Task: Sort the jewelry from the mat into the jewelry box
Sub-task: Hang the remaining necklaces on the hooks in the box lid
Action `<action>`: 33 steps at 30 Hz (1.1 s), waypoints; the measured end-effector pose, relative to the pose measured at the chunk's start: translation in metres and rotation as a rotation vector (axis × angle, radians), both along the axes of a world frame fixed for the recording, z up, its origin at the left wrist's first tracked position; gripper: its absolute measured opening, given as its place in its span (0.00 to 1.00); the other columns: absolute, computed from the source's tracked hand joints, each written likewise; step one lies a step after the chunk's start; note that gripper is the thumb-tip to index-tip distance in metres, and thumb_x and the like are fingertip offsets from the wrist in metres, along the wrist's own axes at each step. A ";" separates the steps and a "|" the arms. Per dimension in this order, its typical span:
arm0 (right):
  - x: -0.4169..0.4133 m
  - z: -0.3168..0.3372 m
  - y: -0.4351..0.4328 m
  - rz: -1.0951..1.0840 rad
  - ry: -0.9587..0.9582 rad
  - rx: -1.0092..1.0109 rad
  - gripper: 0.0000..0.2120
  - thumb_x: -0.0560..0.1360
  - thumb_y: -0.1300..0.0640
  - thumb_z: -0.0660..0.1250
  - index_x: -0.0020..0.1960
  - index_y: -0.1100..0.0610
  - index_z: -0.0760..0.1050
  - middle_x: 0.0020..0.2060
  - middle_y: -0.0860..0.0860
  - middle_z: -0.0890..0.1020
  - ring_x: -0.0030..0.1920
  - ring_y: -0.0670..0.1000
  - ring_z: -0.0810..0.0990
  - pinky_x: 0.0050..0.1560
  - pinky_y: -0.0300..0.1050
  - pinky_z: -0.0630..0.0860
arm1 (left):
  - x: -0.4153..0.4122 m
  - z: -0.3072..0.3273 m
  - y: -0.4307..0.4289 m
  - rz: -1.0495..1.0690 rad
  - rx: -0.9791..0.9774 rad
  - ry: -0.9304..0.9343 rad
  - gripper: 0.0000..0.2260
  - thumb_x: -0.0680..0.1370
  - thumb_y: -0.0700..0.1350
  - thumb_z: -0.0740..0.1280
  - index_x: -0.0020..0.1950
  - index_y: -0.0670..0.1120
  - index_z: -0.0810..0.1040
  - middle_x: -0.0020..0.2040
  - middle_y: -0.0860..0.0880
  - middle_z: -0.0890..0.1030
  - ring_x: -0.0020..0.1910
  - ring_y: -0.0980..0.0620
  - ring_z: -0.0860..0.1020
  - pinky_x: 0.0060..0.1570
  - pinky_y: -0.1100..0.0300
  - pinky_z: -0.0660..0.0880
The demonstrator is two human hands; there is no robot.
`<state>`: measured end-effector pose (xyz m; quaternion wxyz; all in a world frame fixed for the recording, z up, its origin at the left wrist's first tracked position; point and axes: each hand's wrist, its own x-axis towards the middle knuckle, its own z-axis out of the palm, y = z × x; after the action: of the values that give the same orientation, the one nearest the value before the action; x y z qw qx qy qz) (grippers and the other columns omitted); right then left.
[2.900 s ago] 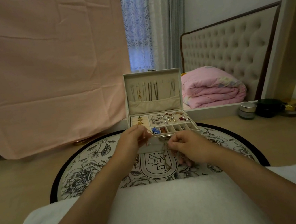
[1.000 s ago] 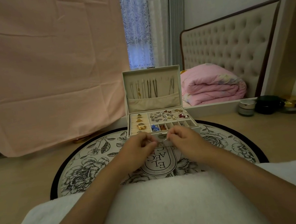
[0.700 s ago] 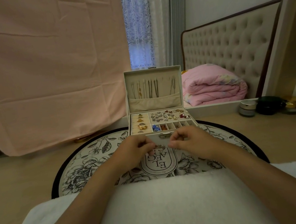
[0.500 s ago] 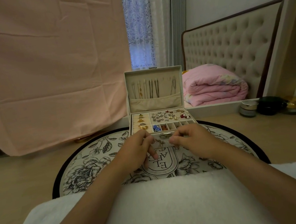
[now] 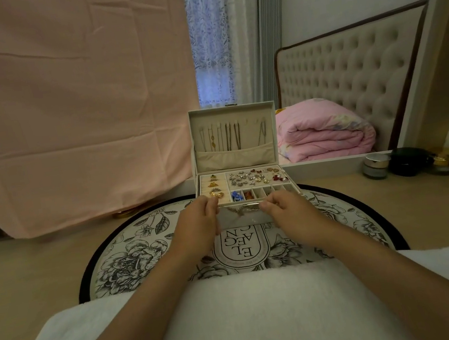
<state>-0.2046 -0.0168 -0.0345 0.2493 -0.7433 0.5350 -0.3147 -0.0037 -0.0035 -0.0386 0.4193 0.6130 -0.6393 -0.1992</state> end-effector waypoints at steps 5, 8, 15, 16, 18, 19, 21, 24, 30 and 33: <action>-0.002 0.001 0.000 -0.059 0.030 0.035 0.12 0.85 0.48 0.54 0.49 0.50 0.72 0.40 0.49 0.81 0.38 0.48 0.78 0.37 0.43 0.71 | 0.015 -0.004 -0.005 0.015 0.072 -0.401 0.16 0.84 0.54 0.55 0.51 0.47 0.78 0.47 0.49 0.81 0.46 0.49 0.78 0.49 0.51 0.77; -0.003 0.000 -0.004 -0.117 0.082 -0.017 0.11 0.84 0.47 0.56 0.51 0.51 0.73 0.41 0.48 0.79 0.43 0.51 0.78 0.40 0.44 0.72 | 0.014 -0.002 -0.002 0.011 0.086 -0.570 0.16 0.84 0.55 0.54 0.53 0.48 0.77 0.48 0.49 0.81 0.47 0.49 0.78 0.49 0.50 0.77; -0.002 -0.005 0.003 -0.045 0.521 0.010 0.12 0.83 0.46 0.60 0.46 0.52 0.75 0.42 0.50 0.80 0.44 0.51 0.78 0.48 0.48 0.77 | 0.009 0.006 0.002 -0.039 0.246 -1.003 0.13 0.84 0.51 0.56 0.57 0.47 0.77 0.52 0.48 0.79 0.53 0.48 0.79 0.54 0.51 0.77; -0.003 -0.005 0.003 -0.038 0.572 0.017 0.12 0.82 0.45 0.61 0.46 0.52 0.75 0.42 0.50 0.80 0.44 0.51 0.79 0.49 0.49 0.78 | 0.008 0.006 0.002 -0.060 0.270 -0.967 0.13 0.83 0.53 0.58 0.55 0.47 0.78 0.51 0.48 0.79 0.52 0.48 0.79 0.54 0.52 0.77; -0.003 -0.004 0.005 -0.035 0.627 0.002 0.12 0.80 0.45 0.64 0.43 0.51 0.77 0.40 0.49 0.81 0.44 0.51 0.79 0.49 0.48 0.78 | 0.007 0.006 0.003 -0.100 0.235 -0.934 0.11 0.81 0.54 0.62 0.53 0.49 0.79 0.51 0.49 0.79 0.52 0.49 0.78 0.52 0.55 0.76; -0.003 -0.003 0.006 -0.036 0.649 -0.020 0.11 0.79 0.46 0.65 0.42 0.51 0.78 0.40 0.49 0.81 0.44 0.51 0.79 0.49 0.48 0.78 | 0.006 0.005 0.003 -0.112 0.181 -0.914 0.09 0.80 0.53 0.65 0.54 0.51 0.79 0.53 0.50 0.79 0.53 0.49 0.77 0.52 0.56 0.75; -0.002 0.000 0.008 -0.038 0.702 -0.089 0.10 0.78 0.46 0.66 0.42 0.49 0.79 0.42 0.47 0.81 0.46 0.50 0.79 0.50 0.47 0.78 | 0.003 0.003 0.003 -0.154 0.057 -0.852 0.09 0.79 0.50 0.67 0.59 0.55 0.79 0.58 0.53 0.78 0.57 0.51 0.76 0.55 0.56 0.74; 0.002 0.003 0.010 -0.021 0.713 -0.204 0.05 0.77 0.47 0.67 0.49 0.46 0.81 0.47 0.44 0.82 0.51 0.49 0.79 0.50 0.44 0.76 | -0.005 -0.002 0.003 -0.241 0.002 -0.722 0.12 0.80 0.49 0.65 0.62 0.55 0.80 0.59 0.55 0.78 0.57 0.53 0.76 0.58 0.54 0.75; 0.013 -0.015 0.009 0.161 0.388 -0.171 0.09 0.77 0.52 0.69 0.56 0.46 0.84 0.47 0.44 0.80 0.48 0.45 0.78 0.49 0.42 0.75 | -0.006 -0.016 0.000 -0.264 0.015 -0.508 0.04 0.77 0.48 0.71 0.50 0.52 0.84 0.48 0.54 0.81 0.46 0.56 0.78 0.47 0.63 0.74; 0.012 -0.020 0.006 0.144 0.170 -0.039 0.06 0.75 0.53 0.74 0.52 0.47 0.85 0.44 0.42 0.81 0.45 0.41 0.78 0.46 0.38 0.74 | -0.005 -0.015 0.000 -0.264 0.067 -0.286 0.02 0.78 0.49 0.70 0.47 0.52 0.82 0.45 0.53 0.82 0.45 0.56 0.79 0.47 0.61 0.75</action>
<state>-0.1926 -0.0105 -0.0542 0.2107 -0.8085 0.4933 -0.2421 -0.0087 -0.0035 -0.0540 0.2738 0.5595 -0.7602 -0.1846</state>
